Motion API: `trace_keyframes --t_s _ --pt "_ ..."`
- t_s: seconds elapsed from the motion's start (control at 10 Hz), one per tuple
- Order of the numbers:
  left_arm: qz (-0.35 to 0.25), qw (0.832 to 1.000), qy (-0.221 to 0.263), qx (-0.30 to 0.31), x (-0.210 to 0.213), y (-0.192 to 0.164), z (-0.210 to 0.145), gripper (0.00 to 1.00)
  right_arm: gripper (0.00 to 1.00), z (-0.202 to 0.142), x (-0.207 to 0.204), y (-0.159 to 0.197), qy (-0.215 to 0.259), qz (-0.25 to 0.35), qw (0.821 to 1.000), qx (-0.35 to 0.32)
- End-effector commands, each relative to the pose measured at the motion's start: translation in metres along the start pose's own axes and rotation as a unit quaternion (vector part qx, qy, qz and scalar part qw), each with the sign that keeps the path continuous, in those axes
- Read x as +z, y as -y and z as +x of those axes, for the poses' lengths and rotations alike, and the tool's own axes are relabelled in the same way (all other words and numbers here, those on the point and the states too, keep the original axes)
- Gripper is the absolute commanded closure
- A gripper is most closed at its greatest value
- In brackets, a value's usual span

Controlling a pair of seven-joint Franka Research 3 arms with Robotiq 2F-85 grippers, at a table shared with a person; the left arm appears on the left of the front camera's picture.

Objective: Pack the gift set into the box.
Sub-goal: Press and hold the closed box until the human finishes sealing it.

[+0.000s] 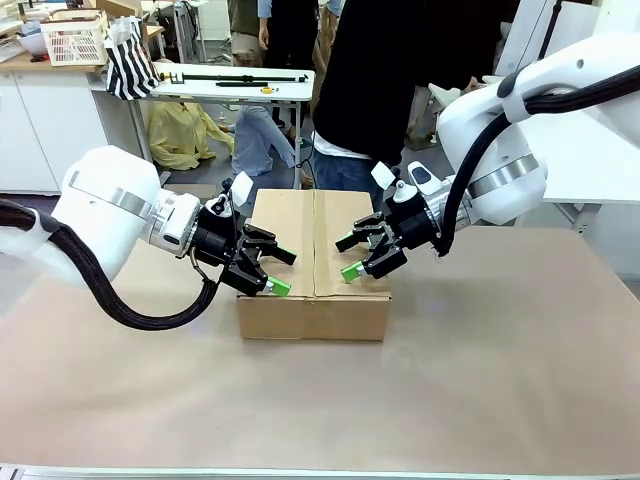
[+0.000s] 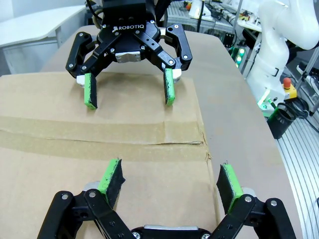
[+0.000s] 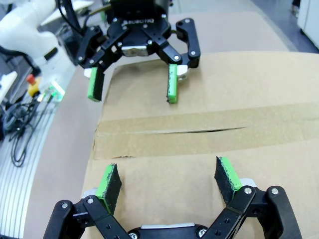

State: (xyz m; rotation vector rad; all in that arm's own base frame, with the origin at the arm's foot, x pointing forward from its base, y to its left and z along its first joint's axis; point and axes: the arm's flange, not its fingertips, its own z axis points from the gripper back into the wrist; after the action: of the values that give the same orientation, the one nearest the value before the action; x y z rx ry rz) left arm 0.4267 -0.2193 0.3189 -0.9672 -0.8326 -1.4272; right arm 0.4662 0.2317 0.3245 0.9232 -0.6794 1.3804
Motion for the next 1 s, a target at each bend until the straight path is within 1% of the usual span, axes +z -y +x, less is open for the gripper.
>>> trace_keyframes --t_s 0.0,0.9 --pt "-0.002 1.000 0.001 0.001 -0.0009 0.0009 -0.0016 0.00 0.00 -0.0035 0.0000 -0.0005 -0.002 0.001 1.000 -0.002" --pt "-0.002 1.000 0.001 0.001 -0.0009 0.0009 -0.0016 0.00 0.00 -0.0035 0.0000 -0.0005 -0.002 0.001 1.000 -0.002"
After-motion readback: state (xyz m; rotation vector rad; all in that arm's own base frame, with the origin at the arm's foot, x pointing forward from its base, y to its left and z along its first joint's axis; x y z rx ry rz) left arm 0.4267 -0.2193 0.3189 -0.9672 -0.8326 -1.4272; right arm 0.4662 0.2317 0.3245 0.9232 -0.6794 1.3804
